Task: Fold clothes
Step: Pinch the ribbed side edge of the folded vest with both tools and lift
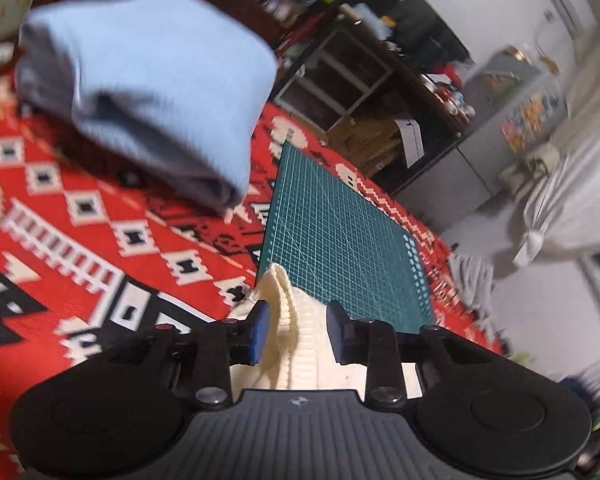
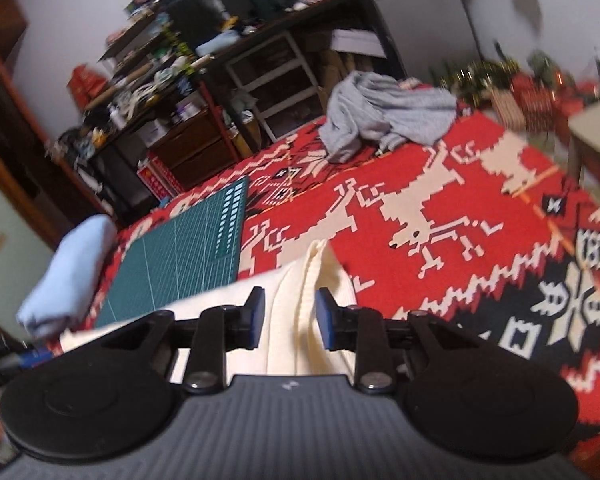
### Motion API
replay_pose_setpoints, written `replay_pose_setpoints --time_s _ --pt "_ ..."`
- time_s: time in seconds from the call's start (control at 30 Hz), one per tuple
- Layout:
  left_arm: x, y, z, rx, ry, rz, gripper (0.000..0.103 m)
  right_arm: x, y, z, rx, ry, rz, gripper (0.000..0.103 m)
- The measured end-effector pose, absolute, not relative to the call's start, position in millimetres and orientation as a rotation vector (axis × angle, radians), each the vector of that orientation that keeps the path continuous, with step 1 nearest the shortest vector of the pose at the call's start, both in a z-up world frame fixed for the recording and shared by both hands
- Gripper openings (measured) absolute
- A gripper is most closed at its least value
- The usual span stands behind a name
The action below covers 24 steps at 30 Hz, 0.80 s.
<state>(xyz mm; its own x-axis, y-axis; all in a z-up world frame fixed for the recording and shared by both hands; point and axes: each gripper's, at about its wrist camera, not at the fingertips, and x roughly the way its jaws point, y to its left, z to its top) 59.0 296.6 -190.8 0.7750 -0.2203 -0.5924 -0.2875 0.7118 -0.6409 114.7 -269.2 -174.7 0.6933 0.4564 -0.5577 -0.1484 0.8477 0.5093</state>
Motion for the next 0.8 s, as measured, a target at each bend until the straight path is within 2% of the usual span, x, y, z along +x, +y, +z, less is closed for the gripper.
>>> replay_pose_setpoints --time_s 0.2,0.43,0.57,0.63,0.67,0.73,0.8 --pt "78.8 300.6 -208.4 -0.855 0.773 0.032 0.033 150.9 -266.3 -189.3 0.51 0.783 0.344 0.031" --pt "89.8 301.5 -218.6 -0.891 0.742 0.03 0.033 174.2 -253.2 -203.0 0.509 0.811 0.335 0.032" --pt "92.7 302.5 -221.0 -0.865 0.723 0.044 0.028 180.8 -250.4 -210.3 0.526 0.821 0.315 0.031" --pt "92.1 306.0 -223.1 -0.875 0.707 0.051 0.025 183.3 -248.7 -213.7 0.529 0.825 0.305 0.027" --pt "91.3 306.3 -223.9 -0.873 0.702 0.06 0.019 184.3 -248.0 -215.1 0.528 0.828 0.302 0.025" --pt "89.6 305.8 -224.8 -0.857 0.698 0.082 0.009 183.4 -248.0 -215.9 0.529 0.827 0.296 0.017" --pt "87.6 304.8 -224.1 -0.837 0.684 0.094 0.005 182.9 -246.9 -216.4 0.526 0.818 0.29 0.006"
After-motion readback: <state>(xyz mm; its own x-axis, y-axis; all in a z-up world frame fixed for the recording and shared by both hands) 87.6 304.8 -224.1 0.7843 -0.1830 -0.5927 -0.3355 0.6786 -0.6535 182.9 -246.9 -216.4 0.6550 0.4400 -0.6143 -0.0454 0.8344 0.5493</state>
